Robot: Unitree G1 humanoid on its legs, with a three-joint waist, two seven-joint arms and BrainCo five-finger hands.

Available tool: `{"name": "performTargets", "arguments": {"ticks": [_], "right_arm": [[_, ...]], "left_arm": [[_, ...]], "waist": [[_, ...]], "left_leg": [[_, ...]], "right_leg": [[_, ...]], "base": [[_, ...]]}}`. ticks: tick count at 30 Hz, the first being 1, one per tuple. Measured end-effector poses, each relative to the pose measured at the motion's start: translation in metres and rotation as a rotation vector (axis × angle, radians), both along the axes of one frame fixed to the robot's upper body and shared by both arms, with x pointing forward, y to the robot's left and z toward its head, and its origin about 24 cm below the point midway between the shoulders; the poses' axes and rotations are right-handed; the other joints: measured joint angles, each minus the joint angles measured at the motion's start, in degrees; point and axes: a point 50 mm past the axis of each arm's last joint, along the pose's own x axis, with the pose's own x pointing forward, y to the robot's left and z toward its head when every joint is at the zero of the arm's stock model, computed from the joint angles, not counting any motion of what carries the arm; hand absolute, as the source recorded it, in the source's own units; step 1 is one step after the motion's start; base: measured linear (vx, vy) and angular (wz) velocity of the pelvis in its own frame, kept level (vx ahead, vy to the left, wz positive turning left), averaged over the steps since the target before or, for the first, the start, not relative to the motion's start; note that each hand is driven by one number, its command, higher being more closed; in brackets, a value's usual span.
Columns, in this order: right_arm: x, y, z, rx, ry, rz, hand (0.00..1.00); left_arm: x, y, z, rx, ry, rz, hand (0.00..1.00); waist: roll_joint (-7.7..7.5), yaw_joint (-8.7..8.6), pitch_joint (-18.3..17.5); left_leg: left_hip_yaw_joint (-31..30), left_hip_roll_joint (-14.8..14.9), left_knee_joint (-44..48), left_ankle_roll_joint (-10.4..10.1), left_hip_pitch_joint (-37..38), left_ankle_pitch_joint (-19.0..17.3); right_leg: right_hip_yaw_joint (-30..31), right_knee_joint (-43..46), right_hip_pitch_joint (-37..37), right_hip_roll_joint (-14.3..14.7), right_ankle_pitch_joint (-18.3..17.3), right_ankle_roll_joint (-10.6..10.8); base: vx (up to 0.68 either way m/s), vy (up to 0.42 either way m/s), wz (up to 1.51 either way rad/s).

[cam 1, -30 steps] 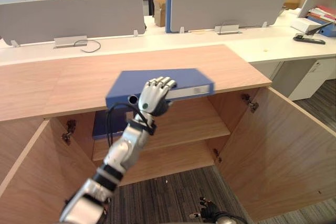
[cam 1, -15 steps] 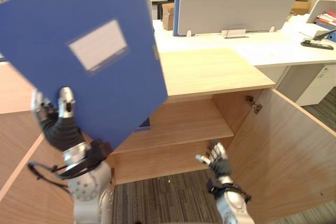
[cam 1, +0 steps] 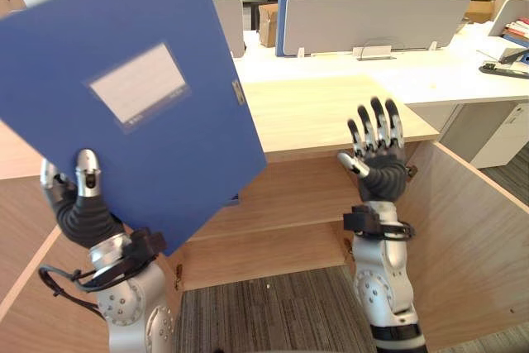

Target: Walk over to the cabinet, pick up the folder, carry it to the office cabinet, place the folder inside the office cabinet, then close the office cabinet door

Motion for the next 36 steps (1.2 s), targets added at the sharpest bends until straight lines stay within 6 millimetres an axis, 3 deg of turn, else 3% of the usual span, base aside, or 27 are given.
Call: {"name": "performTargets", "arguments": {"ticks": [6, 13, 20, 27, 31, 36], "right_arm": [[0.026, 0.057, 0.019, -0.138, -0.075, 0.311, 0.00], [0.053, 0.074, 0.018, -0.249, -0.007, 0.373, 0.00], [0.064, 0.088, 0.018, -0.450, -0.014, 0.280, 0.00], [0.062, 0.095, 0.021, -0.618, -0.096, 0.106, 0.00], [0.058, 0.100, 0.019, -0.658, -0.120, 0.056, 0.00], [0.050, 0.093, 0.014, -0.664, -0.120, -0.096, 0.00]], "left_arm": [[0.013, -0.014, -0.009, 0.052, 0.058, -0.149, 1.00], [0.018, -0.012, -0.018, 0.027, 0.093, -0.169, 1.00], [0.018, -0.009, -0.018, 0.032, 0.102, -0.175, 1.00], [0.018, -0.009, -0.019, 0.027, 0.107, -0.162, 1.00], [0.018, -0.007, -0.018, 0.040, 0.111, -0.134, 1.00], [0.016, -0.004, -0.018, 0.066, 0.115, -0.076, 1.00]], "waist": [[0.01, 0.81, 0.1], [0.27, 1.26, 0.3], [1.09, 2.15, 1.0], [1.15, 2.22, 1.1], [1.19, 2.31, 1.1], [1.24, 2.53, 1.1]], "left_leg": [[-0.5, -0.1, 0.2, 0.1, -0.6, 0.3], [-1.3, -0.1, 0.2, 0.2, -0.7, 0.7], [-1.4, -0.1, 0.0, 0.3, -0.8, 1.0], [-2.6, -0.1, 0.0, 0.3, -1.6, 1.6], [-2.9, -0.1, 0.0, 0.3, -1.6, 1.8], [-2.9, -0.1, 0.0, 0.4, -1.6, 1.9]], "right_leg": [[-0.4, 0.0, -0.3, 0.0, 0.1, 0.0], [-1.2, 0.0, 0.0, 0.1, 0.2, 0.0], [-1.4, 0.0, 0.0, 0.1, 0.4, -0.4], [-2.6, 0.0, -0.2, 0.3, 0.4, -0.5], [-2.9, 0.1, 0.0, 0.4, 0.4, -0.5], [-2.9, 0.1, 0.0, 0.3, 0.5, -0.6]], "base": [[0.00, -0.005, 0.03], [-0.02, -0.008, 0.06], [-0.02, 0.002, 0.00], [-0.01, -0.010, 0.08], [-0.01, -0.005, 0.05], [0.00, 0.000, 0.00]]}}
